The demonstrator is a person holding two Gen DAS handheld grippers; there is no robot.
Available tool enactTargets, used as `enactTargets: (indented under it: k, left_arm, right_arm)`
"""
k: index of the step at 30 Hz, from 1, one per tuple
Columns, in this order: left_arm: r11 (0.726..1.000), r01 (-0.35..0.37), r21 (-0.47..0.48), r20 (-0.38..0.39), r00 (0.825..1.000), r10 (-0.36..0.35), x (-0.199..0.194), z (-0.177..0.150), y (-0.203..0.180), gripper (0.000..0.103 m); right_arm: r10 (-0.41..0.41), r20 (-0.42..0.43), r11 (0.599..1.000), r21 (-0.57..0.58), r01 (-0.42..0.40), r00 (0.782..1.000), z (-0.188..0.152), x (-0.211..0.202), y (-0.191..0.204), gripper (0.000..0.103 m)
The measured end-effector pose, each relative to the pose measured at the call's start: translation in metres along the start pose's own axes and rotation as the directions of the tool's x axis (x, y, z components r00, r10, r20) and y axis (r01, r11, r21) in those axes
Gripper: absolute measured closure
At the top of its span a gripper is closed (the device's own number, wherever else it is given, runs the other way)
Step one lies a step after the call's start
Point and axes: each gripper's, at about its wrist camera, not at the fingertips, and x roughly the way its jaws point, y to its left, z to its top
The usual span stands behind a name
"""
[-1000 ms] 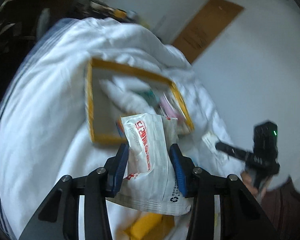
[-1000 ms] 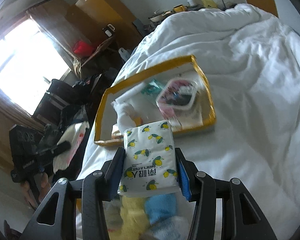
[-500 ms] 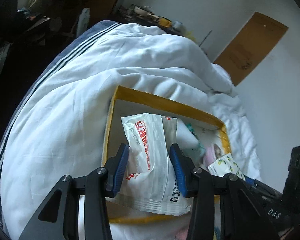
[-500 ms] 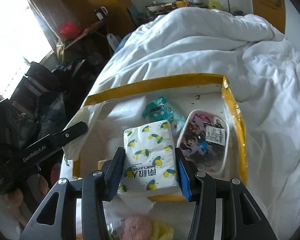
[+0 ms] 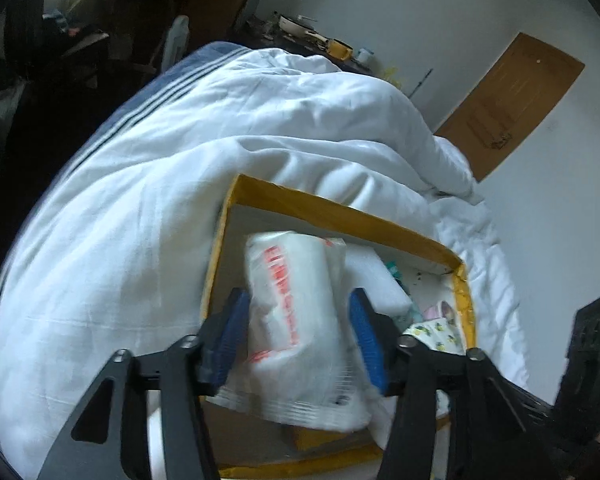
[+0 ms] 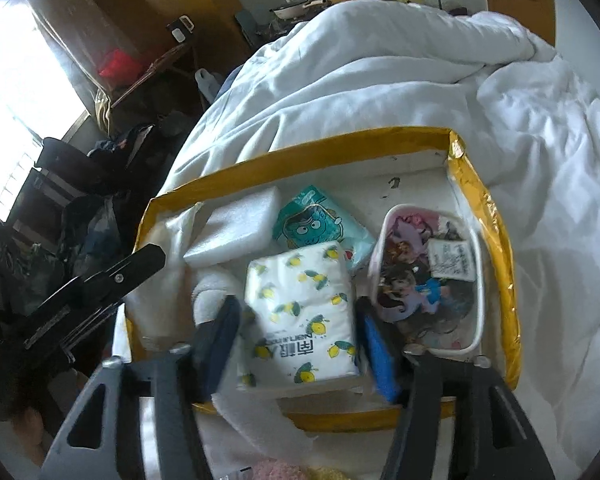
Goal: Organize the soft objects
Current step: 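Release the items in the tray and move both tools back to the pile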
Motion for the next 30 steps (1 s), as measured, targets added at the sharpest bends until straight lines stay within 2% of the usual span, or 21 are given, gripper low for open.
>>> enactTargets:
  k: [2, 5, 7, 10, 12, 14, 17, 20, 22, 24, 28, 30]
  left_arm:
    - [1.0, 0.01, 0.015, 0.0, 1.0, -0.01, -0.004, 0.0, -0.003, 0.028]
    - [0.999, 0.017, 0.037, 0.016, 1.0, -0.018, -0.016, 0.0, -0.005, 0.027]
    - [0.998, 0.062, 0.034, 0.014, 0.998, -0.062, -0.032, 0.0, -0.003, 0.027]
    - [0.991, 0.121, 0.062, 0.006, 0.993, -0.122, -0.063, -0.007, -0.003, 0.026]
    - [0.983, 0.153, 0.099, 0.018, 0.988, -0.156, -0.091, -0.021, 0.0, 0.019]
    - [0.975, 0.17, 0.143, 0.017, 0.985, -0.174, -0.116, -0.042, 0.004, 0.018]
    - [0.953, 0.211, 0.216, -0.037, 0.978, -0.208, -0.138, -0.081, 0.011, 0.018]
    - [0.931, 0.239, 0.276, -0.072, 0.971, -0.229, -0.146, -0.115, 0.015, 0.018]
    - [0.92, 0.222, 0.322, -0.087, 0.975, -0.205, -0.143, -0.133, 0.013, 0.018]
    - [0.904, 0.198, 0.378, -0.103, 0.98, -0.171, -0.138, -0.139, 0.005, 0.018]
    - [0.84, 0.183, 0.511, -0.15, 0.981, -0.123, -0.137, -0.155, -0.007, 0.018]
    - [0.805, 0.174, 0.568, -0.162, 0.982, -0.098, -0.138, -0.164, -0.008, 0.018]
  right_arm:
    - [0.003, 0.008, 1.0, 0.007, -0.003, 1.0, 0.0, -0.003, -0.001, 0.031]
    - [0.035, 0.01, 0.999, 0.025, -0.035, 0.999, -0.004, -0.014, -0.001, 0.03]
    - [0.08, 0.018, 0.997, 0.001, -0.08, 0.997, -0.011, -0.033, 0.004, 0.03]
    - [0.163, 0.033, 0.985, -0.066, -0.161, 0.986, -0.034, -0.072, 0.01, 0.024]
    - [0.216, 0.038, 0.971, -0.118, -0.21, 0.976, -0.059, -0.1, 0.01, 0.022]
    - [0.249, 0.031, 0.958, -0.158, -0.241, 0.968, -0.084, -0.12, 0.006, 0.021]
    - [0.278, 0.005, 0.943, -0.193, -0.272, 0.96, -0.12, -0.139, -0.005, 0.021]
    - [0.319, 0.002, 0.932, -0.182, -0.314, 0.948, -0.151, -0.148, -0.027, 0.021]
    - [0.328, -0.011, 0.932, -0.159, -0.326, 0.945, -0.163, -0.142, -0.043, 0.021]
    - [0.294, -0.035, 0.949, -0.113, -0.296, 0.955, -0.164, -0.13, -0.055, 0.021]
    - [0.255, -0.073, 0.962, -0.085, -0.261, 0.964, -0.157, -0.119, -0.066, 0.021]
    - [0.21, -0.128, 0.968, -0.111, -0.225, 0.969, -0.159, -0.116, -0.068, 0.021]
